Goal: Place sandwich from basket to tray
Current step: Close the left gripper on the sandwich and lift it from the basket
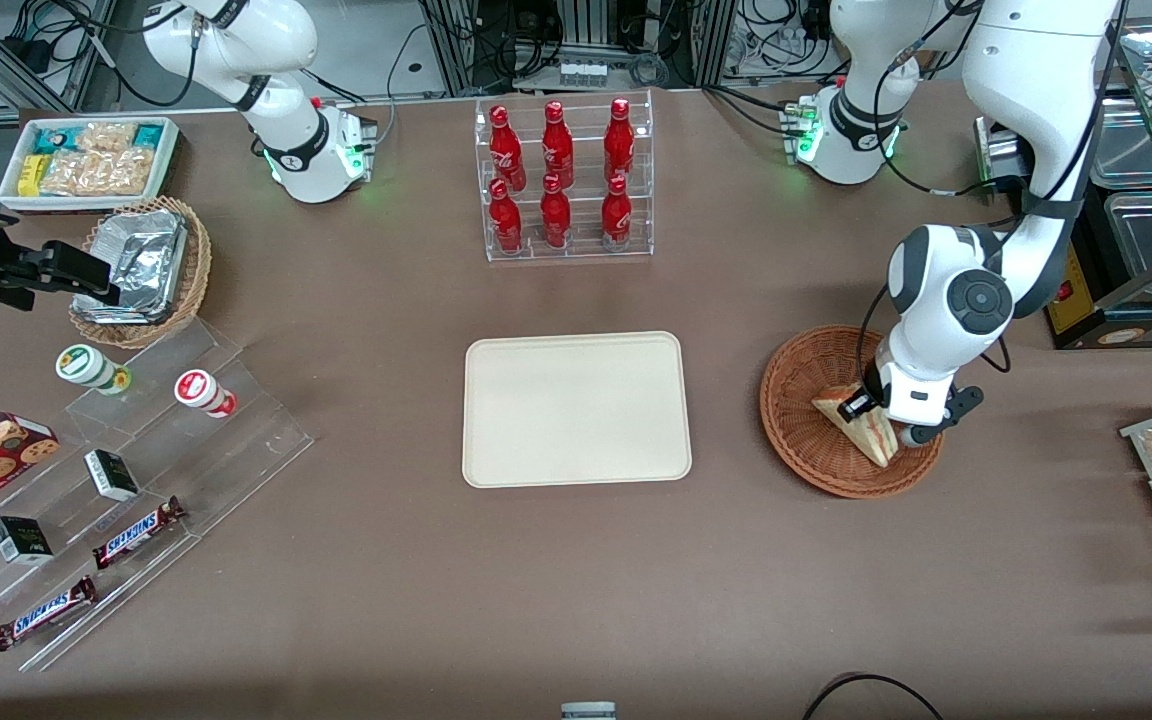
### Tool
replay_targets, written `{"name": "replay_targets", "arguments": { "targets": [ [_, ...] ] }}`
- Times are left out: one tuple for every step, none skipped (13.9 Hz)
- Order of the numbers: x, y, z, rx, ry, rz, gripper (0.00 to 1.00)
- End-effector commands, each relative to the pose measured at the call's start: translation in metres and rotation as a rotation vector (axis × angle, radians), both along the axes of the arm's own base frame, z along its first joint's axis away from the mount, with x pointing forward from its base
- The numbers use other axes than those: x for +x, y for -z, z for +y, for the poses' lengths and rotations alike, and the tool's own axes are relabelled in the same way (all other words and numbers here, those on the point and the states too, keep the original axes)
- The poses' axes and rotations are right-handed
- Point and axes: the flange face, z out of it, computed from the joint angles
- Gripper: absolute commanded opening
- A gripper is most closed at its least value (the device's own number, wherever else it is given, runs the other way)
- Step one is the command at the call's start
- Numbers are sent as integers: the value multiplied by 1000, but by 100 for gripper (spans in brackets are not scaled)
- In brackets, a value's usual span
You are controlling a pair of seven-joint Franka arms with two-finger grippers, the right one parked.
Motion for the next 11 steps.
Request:
{"name": "replay_targets", "arguments": {
  "targets": [
    [7,-45,-3,12,-8,-1,0],
    [19,-68,-5,14,-9,4,0],
    [28,-89,-10,17,-8,26,0],
    [36,-111,-19,19,1,41,0],
    [43,-131,-31,21,15,56,0],
    [46,-146,-42,22,22,59,0],
    [47,-158,-60,21,31,53,0],
    [44,-165,-79,21,50,44,0],
    [39,-167,-101,31,91,36,0],
    [33,-171,-121,44,132,23,0],
    [27,-172,-139,45,162,21,0]
  ]
}}
